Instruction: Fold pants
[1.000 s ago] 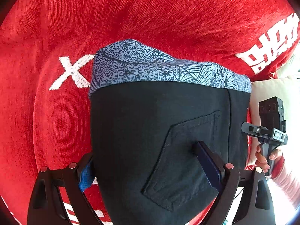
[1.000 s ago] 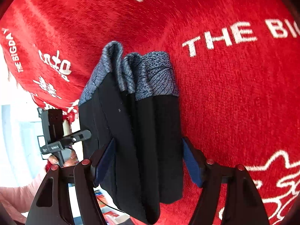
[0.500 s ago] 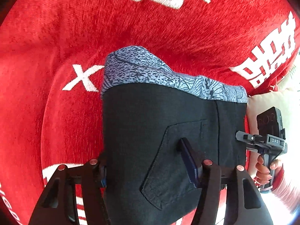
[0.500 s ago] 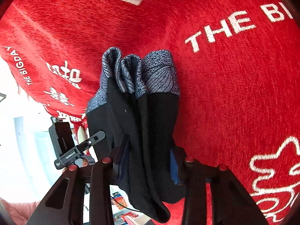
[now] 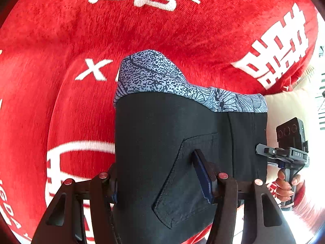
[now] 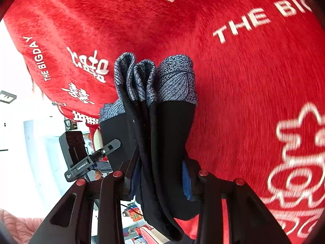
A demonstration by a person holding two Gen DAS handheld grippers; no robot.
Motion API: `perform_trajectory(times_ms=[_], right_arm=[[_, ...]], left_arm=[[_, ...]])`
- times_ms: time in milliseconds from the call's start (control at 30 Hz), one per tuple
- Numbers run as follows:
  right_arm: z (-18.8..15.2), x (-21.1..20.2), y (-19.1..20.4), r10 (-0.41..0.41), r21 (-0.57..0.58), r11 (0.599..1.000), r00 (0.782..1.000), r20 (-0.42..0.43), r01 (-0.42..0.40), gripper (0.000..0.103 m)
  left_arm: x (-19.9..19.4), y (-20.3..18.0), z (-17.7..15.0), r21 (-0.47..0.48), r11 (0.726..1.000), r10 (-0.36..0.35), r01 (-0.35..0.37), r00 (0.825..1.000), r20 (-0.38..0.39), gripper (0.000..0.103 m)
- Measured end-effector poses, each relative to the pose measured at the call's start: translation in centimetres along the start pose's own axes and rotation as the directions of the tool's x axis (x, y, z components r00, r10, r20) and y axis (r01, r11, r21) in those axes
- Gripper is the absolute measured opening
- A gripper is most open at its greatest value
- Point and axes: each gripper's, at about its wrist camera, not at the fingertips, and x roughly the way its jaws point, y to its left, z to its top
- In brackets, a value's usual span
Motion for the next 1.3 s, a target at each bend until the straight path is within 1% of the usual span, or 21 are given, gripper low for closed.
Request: perform_trajectory(times_ms=[167,333,400,433,467,533,567,667,700,733,767,833,867,933,967,1000,1067,1100,1167,1267,1300], right_arm=[[-3.8,0.1,0.1,-0.001,0.048,0.999,1.000,0.019,0.000,0.038],[-6.7,1.3,0.3,-0.038,0.070,0.997,0.998,0.040,0.035,0.038],[-7.6,1.7,-0.3,-0.072,0.076,0.995,0.997,0.042,0.069,0.039],[-7.9,2.2,-0.5,-0.105,0.078,0.992,0.993,0.046,0.101,0.040],[-8.0,2.7,-0.4,-0.133,0.077,0.989,0.990,0.048,0.130,0.043],[-8.3,3.0,-0.2,-0.194,0.074,0.979,0.979,0.064,0.189,0.049],[-8.4,3.0,0.0,-0.209,0.078,0.976,0.975,0.072,0.204,0.051],[-8.7,2.8,0.9,-0.279,0.080,0.959,0.955,0.098,0.272,0.054],[-8.9,2.6,1.0,-0.311,0.075,0.950,0.945,0.104,0.305,0.054],[-9.2,2.4,1.5,-0.354,0.069,0.935,0.928,0.112,0.348,0.054],[-9.6,2.2,1.6,-0.376,0.065,0.926,0.919,0.119,0.371,0.054],[-10.4,1.6,2.4,-0.422,0.056,0.907,0.896,0.137,0.418,0.054],[-10.7,1.4,2.7,-0.435,0.054,0.900,0.889,0.144,0.432,0.054],[-11.8,1.1,3.2,-0.459,0.049,0.888,0.875,0.153,0.458,0.049],[-12.3,0.7,3.1,-0.470,0.046,0.882,0.868,0.161,0.469,0.041],[-12.9,0.5,3.5,-0.488,0.041,0.871,0.856,0.172,0.489,0.036],[-14.1,0.2,4.8,-0.521,0.024,0.848,0.827,0.212,0.529,0.034],[-14.6,0.1,5.5,-0.525,0.011,0.843,0.819,0.231,0.538,0.033],[-15.5,0.4,6.8,-0.523,-0.030,0.837,0.814,0.252,0.546,0.033],[-16.1,1.8,7.4,-0.549,-0.071,0.813,0.802,0.235,0.578,0.033],[-16.2,2.2,7.3,-0.553,-0.077,0.811,0.803,0.222,0.580,0.033]], left_arm=[[-0.8,0.3,-2.6,0.031,0.999,-0.002,0.003,1.000,-0.023,0.060],[-0.3,1.9,-4.9,0.036,0.999,0.011,-0.010,0.999,-0.038,0.061],[0.5,2.8,-5.6,0.025,0.999,0.029,-0.028,0.999,-0.045,0.062],[0.8,3.3,-5.9,0.012,0.999,0.043,-0.043,0.998,-0.046,0.068],[0.7,3.5,-6.1,0.011,0.998,0.061,-0.060,0.998,-0.025,0.073],[0.2,3.7,-6.3,0.022,0.996,0.090,-0.090,0.996,-0.005,0.074],[0.0,3.8,-6.4,0.026,0.995,0.097,-0.097,0.995,-0.001,0.074],[-1.0,4.0,-6.8,0.046,0.988,0.144,-0.145,0.989,0.017,0.074],[-1.5,3.9,-7.1,0.057,0.984,0.167,-0.168,0.986,0.029,0.074],[-2.0,3.7,-7.4,0.069,0.979,0.189,-0.192,0.981,0.043,0.074],[-2.4,3.5,-7.7,0.081,0.974,0.207,-0.212,0.977,0.056,0.074],[-3.4,3.2,-8.5,0.102,0.968,0.222,-0.230,0.972,0.078,0.074],[-3.7,2.9,-8.8,0.108,0.967,0.225,-0.233,0.971,0.082,0.074],[-4.3,2.1,-9.7,0.127,0.961,0.236,-0.247,0.967,0.096,0.074],[-4.6,1.7,-10.0,0.134,0.959,0.238,-0.251,0.966,0.104,0.074],[-4.8,1.2,-10.5,0.143,0.958,0.233,-0.248,0.966,0.112,0.074],[-4.9,0.2,-11.2,0.161,0.963,0.202,-0.218,0.973,0.110,0.074],[-4.5,-0.2,-11.5,0.165,0.964,0.194,-0.209,0.976,0.102,0.074],[-3.5,-0.7,-12.1,0.175,0.963,0.194,-0.206,0.977,0.083,0.074],[-1.2,-0.3,-12.7,0.175,0.954,0.235,-0.242,0.970,0.060,0.074],[-0.7,-0.2,-12.7,0.179,0.952,0.241,-0.248,0.969,0.058,0.074]])
